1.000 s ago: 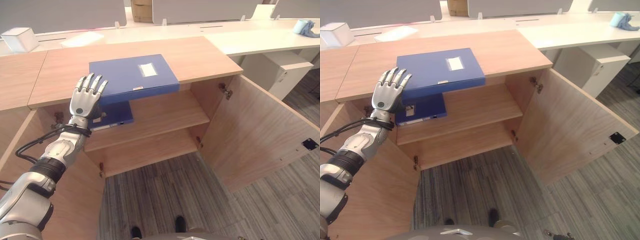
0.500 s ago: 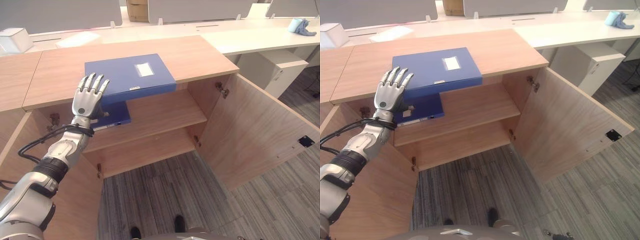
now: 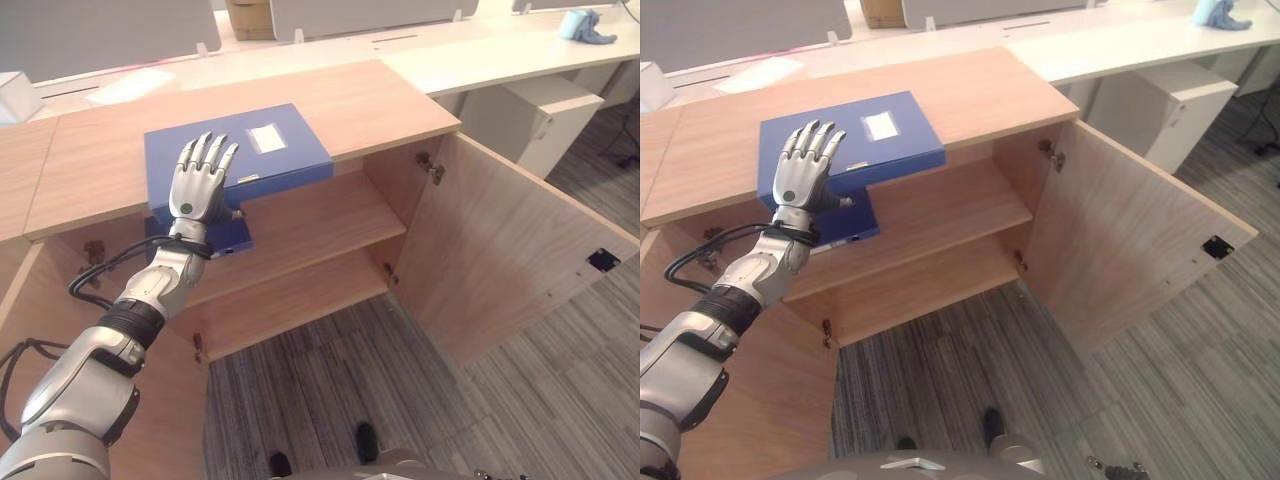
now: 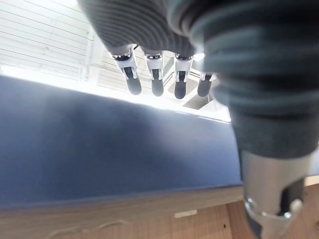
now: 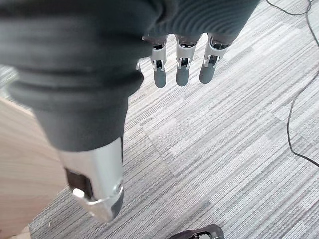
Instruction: Put the empty folder in the office cabinet
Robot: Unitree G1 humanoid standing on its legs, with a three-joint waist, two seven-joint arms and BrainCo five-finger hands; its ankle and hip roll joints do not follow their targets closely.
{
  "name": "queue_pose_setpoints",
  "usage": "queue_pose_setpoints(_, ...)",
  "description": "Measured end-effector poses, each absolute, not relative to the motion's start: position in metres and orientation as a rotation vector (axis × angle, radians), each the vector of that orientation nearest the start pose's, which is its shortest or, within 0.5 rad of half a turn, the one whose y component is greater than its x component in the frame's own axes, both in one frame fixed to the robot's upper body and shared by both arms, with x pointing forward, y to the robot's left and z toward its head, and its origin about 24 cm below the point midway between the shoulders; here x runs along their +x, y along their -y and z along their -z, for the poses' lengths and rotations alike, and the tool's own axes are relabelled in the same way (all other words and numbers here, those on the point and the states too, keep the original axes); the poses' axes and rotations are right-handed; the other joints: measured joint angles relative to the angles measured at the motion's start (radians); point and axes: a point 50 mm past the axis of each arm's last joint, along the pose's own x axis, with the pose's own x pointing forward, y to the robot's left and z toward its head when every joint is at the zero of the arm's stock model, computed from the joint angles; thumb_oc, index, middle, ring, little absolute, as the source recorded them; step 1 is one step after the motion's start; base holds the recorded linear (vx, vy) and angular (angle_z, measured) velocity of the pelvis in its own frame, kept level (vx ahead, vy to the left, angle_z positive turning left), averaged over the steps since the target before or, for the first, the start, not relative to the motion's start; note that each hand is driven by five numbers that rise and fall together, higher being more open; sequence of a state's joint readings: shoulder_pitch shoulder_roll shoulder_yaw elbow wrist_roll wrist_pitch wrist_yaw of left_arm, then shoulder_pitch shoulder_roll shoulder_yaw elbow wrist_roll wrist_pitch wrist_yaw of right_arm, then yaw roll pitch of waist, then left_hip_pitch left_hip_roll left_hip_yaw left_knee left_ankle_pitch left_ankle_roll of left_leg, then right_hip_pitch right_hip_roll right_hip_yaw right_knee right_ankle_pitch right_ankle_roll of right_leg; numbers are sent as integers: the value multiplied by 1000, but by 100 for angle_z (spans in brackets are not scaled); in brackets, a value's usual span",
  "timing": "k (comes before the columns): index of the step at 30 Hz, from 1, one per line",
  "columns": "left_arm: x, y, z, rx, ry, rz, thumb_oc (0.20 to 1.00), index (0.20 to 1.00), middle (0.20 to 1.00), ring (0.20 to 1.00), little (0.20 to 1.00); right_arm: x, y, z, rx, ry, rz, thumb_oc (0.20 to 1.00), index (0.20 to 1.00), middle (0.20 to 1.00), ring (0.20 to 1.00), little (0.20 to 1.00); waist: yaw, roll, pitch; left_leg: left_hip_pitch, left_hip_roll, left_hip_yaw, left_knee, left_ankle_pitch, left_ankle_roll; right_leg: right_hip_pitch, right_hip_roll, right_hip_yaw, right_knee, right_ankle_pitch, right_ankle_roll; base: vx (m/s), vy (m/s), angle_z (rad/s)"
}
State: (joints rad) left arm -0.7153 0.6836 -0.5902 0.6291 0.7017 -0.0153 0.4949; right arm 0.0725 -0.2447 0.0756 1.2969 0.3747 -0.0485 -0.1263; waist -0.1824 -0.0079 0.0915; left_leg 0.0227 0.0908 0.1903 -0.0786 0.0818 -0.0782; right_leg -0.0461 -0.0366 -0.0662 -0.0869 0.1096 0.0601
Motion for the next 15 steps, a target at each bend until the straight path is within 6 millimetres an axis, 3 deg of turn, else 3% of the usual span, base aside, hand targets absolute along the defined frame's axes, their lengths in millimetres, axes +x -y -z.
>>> queue_pose_setpoints(10,362,-218,-123,1581,375,-137,1000,1000,1000,1000,1000,47,253,164,-33,-1272,472,1000,1000,1000,1000,1000,-26,20,11,-23,0,20,0,0,0,-33,1,14,0,8,2,-12,-3,-5)
queue_pose_setpoints(15,368,-216,-136,1576,410,-170,1000,1000,1000,1000,1000,52,254,163,-15,-1243,487,1000,1000,1000,1000,1000,-18,23,16,-60,0,18,0,9,1,-68,1,10,3,16,1,-7,-1,0)
